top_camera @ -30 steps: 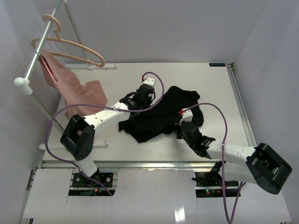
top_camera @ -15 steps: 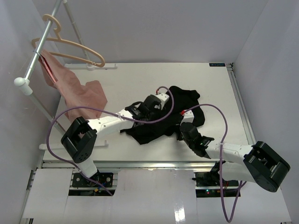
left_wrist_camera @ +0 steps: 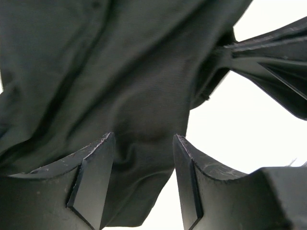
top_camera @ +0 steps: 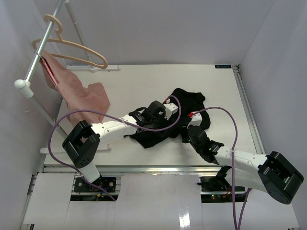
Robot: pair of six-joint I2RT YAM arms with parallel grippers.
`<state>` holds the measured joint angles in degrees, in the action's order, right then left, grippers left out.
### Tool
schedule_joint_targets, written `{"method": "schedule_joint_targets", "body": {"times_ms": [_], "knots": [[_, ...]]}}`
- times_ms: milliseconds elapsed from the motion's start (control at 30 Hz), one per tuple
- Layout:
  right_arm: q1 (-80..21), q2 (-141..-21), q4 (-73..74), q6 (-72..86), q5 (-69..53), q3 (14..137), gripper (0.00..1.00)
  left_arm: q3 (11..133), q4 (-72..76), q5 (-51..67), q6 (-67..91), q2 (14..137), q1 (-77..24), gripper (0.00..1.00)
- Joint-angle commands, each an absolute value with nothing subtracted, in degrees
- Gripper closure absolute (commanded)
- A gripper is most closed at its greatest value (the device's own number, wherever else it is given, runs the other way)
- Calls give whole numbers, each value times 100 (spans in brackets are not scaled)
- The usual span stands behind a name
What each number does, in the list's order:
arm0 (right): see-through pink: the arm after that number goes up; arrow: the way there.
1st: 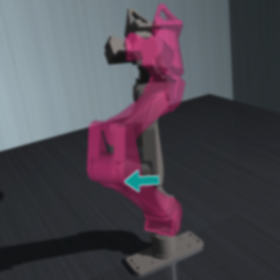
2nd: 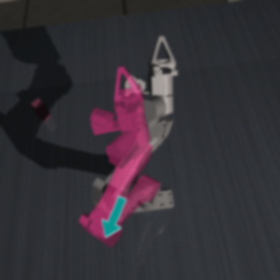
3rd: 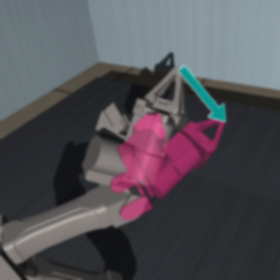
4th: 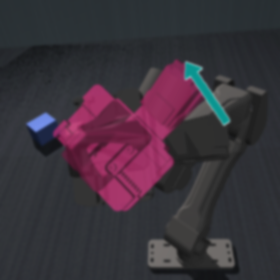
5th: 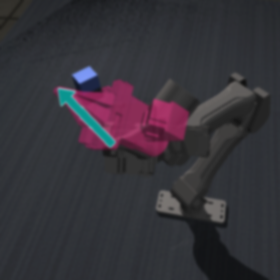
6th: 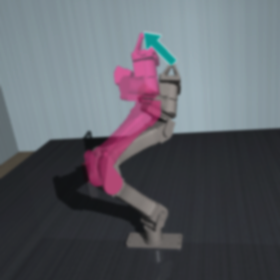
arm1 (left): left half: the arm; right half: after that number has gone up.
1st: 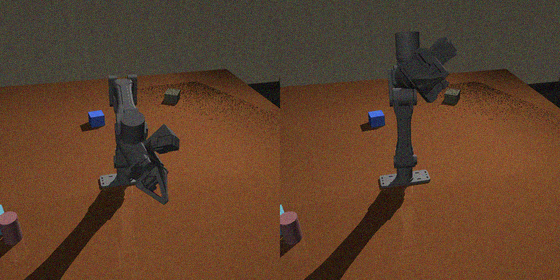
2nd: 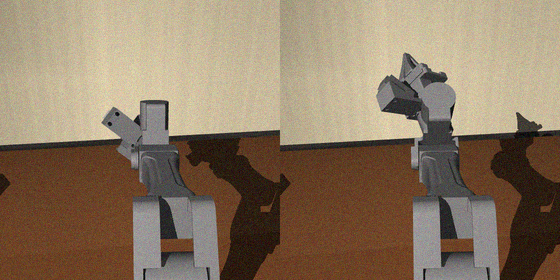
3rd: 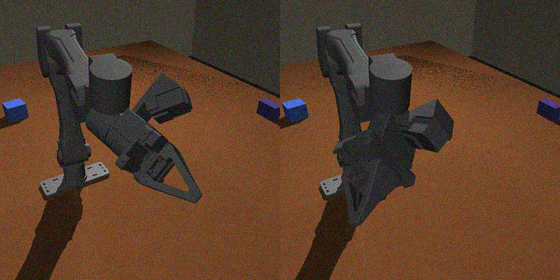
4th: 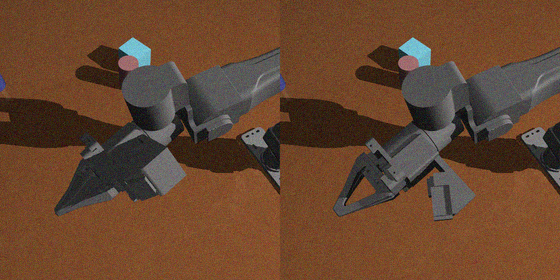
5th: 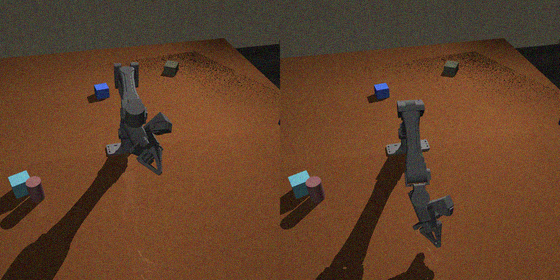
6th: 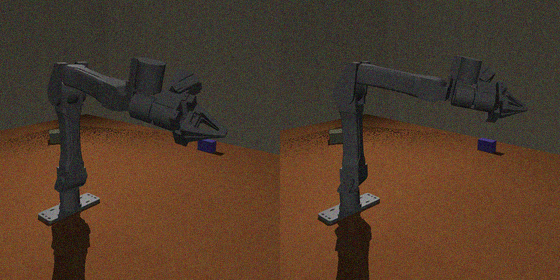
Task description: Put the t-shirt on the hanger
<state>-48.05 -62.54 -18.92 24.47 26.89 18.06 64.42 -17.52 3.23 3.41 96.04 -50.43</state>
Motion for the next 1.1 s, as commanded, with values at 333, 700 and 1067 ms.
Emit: {"method": "schedule_joint_targets", "body": {"times_ms": [333, 700, 1067], "knots": [[-4799, -6246, -2030, 2447, 2818, 1728, 92, 6703, -1556, 806, 176, 10156, -5147, 38], [-4798, -6420, -2031, 2434, 2998, 1750, 92, 7194, -1557, -896, 481, 10165, -5141, 100], [-4791, -6486, -1986, 2586, 3139, 1687, 92, 7624, -2076, -2073, 1327, 10272, -4522, 100]]}}
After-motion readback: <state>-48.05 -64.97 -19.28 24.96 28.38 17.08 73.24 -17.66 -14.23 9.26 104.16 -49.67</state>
